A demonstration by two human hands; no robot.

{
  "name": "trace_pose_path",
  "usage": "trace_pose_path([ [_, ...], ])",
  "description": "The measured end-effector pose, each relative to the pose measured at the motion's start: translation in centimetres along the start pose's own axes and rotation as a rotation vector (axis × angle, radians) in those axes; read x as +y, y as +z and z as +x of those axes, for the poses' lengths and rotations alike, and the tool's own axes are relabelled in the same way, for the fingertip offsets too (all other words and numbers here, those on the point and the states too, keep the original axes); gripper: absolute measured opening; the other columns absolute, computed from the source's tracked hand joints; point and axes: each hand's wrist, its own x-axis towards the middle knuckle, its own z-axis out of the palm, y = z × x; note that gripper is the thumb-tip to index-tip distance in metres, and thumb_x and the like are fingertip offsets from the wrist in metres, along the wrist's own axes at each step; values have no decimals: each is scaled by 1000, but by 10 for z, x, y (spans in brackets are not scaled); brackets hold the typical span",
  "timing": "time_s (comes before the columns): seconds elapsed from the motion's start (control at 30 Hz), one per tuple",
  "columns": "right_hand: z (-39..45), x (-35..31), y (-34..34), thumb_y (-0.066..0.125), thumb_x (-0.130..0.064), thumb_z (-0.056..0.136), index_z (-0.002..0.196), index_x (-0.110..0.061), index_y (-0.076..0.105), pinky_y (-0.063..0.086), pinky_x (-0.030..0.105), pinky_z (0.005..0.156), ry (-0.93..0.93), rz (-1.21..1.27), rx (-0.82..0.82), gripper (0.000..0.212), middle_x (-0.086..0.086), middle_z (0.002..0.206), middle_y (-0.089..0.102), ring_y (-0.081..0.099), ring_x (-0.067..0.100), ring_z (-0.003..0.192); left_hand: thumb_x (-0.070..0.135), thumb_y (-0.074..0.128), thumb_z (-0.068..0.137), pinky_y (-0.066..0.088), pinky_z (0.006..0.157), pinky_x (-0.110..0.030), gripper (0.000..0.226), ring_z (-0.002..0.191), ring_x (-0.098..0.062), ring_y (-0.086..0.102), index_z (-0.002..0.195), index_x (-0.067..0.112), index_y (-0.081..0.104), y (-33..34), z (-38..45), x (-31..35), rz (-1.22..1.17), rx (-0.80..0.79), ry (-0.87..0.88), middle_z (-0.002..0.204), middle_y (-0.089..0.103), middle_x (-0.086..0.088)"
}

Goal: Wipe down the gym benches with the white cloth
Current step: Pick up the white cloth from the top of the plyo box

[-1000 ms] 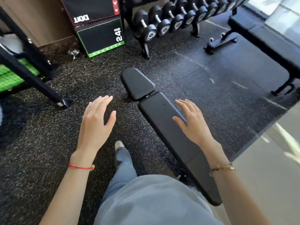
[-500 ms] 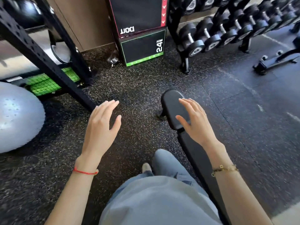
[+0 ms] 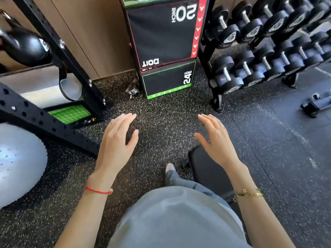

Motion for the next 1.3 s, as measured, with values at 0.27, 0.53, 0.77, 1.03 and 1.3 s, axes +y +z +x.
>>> trace_pose_path([
  [0.27,182,17,-21,59,-30,98,149,-12,39,24,46,121,-65,-14,-19,58,4,153,42,29,22,147,27,51,99,23,123,-37,46,143,-13,36,144,19,47,11,171,-10,9,26,-18,147,49,1],
  [0.53,330,44,-1,60,-29,97,148,-11,41,26,46,120,-64,-22,-22,57,5,151,44,31,24,145,26,53,99,26,123,-41,46,142,-14,37,143,17,48,39,311,-48,4,13,-24,147,50,0],
  [0.77,487,50,11,62,-27,96,147,-10,42,28,46,118,-97,-26,-48,58,6,150,46,35,26,143,23,55,98,29,120,-44,46,142,-16,40,142,14,50,44,461,-90,4,46,-2,146,52,-1],
  [1.03,658,53,3,64,-25,95,147,-10,43,29,45,119,-140,-22,-20,58,8,150,46,35,28,143,20,56,97,31,120,-42,44,139,-19,43,141,12,51,40,622,-122,45,92,-14,143,54,-4],
  [1.3,801,67,6,65,-25,95,147,-9,43,31,47,116,-195,7,-89,59,9,150,44,37,29,142,22,55,98,32,119,-44,43,139,-17,42,141,15,51,58,741,-140,68,94,-88,144,54,-1],
])
